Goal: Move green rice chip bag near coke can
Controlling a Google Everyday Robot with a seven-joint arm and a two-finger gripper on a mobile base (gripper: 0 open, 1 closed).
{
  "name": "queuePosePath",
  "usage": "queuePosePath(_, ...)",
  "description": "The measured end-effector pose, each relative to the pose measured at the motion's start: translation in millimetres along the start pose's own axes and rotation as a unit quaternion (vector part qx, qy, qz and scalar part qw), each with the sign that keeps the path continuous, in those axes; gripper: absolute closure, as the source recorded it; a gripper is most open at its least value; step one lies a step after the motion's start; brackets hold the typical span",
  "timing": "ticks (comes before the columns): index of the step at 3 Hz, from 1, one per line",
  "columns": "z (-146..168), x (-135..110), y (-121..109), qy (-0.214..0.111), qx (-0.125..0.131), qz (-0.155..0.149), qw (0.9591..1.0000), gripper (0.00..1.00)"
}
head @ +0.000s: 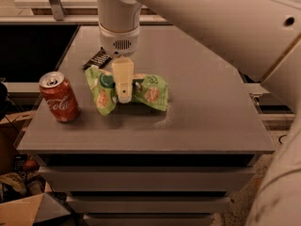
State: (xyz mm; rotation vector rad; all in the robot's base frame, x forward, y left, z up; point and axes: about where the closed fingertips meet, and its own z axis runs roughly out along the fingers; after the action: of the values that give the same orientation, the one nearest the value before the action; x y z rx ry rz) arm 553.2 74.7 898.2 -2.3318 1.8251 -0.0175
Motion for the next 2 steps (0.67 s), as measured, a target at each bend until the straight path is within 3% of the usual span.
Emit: queuePosePath(2,1.2,2.8,-0.1,-0.006,-0.007,0.000,1.0000,0.00)
